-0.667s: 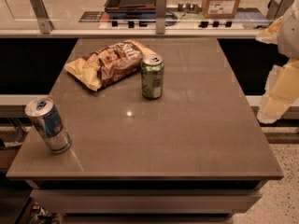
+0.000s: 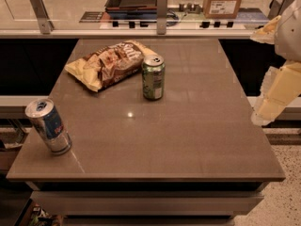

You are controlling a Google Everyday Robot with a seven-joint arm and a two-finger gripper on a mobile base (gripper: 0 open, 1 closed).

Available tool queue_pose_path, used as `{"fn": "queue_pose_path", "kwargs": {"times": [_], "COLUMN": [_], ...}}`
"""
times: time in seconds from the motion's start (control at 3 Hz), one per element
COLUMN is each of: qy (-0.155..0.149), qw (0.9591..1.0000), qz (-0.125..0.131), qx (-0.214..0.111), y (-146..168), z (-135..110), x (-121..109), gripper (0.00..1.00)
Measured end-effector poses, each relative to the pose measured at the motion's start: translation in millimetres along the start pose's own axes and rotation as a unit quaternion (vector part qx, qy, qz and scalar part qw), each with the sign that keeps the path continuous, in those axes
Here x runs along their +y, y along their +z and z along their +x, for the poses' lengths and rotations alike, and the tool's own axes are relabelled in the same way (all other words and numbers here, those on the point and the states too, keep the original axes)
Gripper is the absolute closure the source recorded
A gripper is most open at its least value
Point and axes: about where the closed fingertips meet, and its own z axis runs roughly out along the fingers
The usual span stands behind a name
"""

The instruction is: Knock redbull can over

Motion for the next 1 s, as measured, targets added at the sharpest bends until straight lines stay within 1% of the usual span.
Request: {"fn": "queue_pose_path", "kwargs": {"times": [0.33,0.67,1.0], "qy": [-0.009,-0.016,-0.017], "qw": [0.9986,0.9929,0.9816], "qz": [-0.013,-0.026,-0.037], "qx": [-0.051,-0.115,-0.186], "y": [9.5,19.9,32.6], "z": [-13.6,-32.3,-52.6], "x": [7.7,23.0,40.6], "gripper": [0.0,0.0,0.0]}}
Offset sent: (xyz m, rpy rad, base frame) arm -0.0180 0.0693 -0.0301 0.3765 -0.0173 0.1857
